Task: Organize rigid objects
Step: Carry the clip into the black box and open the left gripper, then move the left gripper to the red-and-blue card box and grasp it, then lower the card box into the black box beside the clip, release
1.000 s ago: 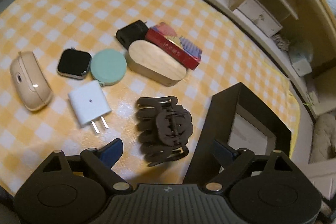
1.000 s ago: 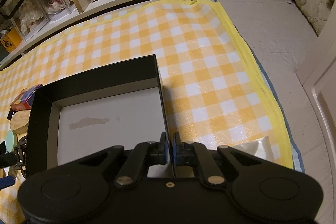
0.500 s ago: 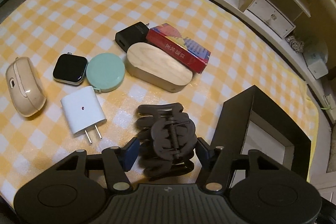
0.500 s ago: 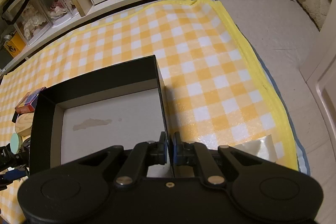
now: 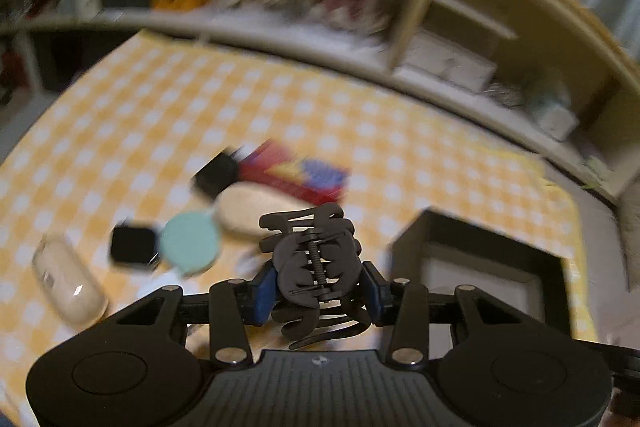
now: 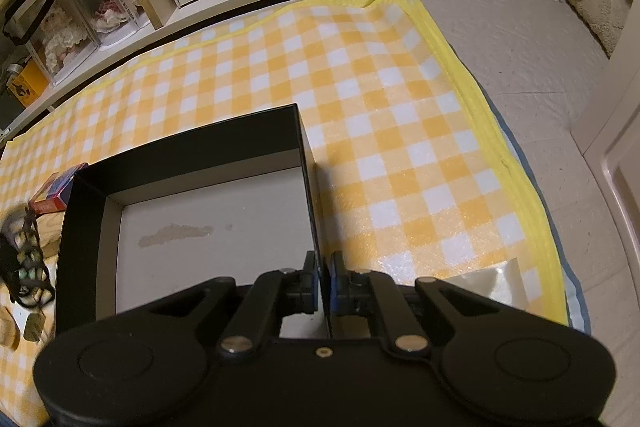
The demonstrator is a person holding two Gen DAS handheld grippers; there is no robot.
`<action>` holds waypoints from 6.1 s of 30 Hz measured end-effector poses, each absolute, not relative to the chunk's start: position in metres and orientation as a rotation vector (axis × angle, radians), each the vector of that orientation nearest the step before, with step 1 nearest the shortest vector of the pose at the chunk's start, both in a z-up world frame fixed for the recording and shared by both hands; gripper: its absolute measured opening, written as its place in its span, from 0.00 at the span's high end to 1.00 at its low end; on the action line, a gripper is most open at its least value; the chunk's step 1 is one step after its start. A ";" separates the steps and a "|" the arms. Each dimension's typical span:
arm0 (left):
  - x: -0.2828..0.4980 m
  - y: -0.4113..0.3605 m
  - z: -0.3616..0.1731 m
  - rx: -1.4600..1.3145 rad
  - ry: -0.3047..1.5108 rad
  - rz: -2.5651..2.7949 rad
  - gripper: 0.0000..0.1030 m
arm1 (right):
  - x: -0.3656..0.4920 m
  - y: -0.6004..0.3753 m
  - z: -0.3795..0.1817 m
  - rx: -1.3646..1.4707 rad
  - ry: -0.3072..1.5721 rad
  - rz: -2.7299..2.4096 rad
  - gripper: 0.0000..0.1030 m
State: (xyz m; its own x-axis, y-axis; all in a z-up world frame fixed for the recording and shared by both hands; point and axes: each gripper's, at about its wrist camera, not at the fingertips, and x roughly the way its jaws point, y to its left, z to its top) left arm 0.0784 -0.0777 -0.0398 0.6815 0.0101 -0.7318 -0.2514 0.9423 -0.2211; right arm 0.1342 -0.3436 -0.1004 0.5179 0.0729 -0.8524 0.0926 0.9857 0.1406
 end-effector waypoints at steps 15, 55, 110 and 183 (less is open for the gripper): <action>0.136 -0.211 -0.035 -0.257 0.930 -0.248 0.56 | 0.132 -0.346 -0.100 0.191 1.022 0.001 0.94; 0.125 -0.207 -0.032 -0.157 0.949 -0.340 0.00 | 0.131 -0.347 -0.100 0.203 1.022 0.010 0.93; 0.248 -0.034 -0.076 -0.017 1.109 0.075 0.00 | 0.132 -0.349 -0.100 0.192 1.037 0.002 0.93; 0.110 -0.202 -0.096 -0.347 1.106 -0.408 0.05 | 0.129 -0.343 -0.100 0.203 1.047 0.007 0.92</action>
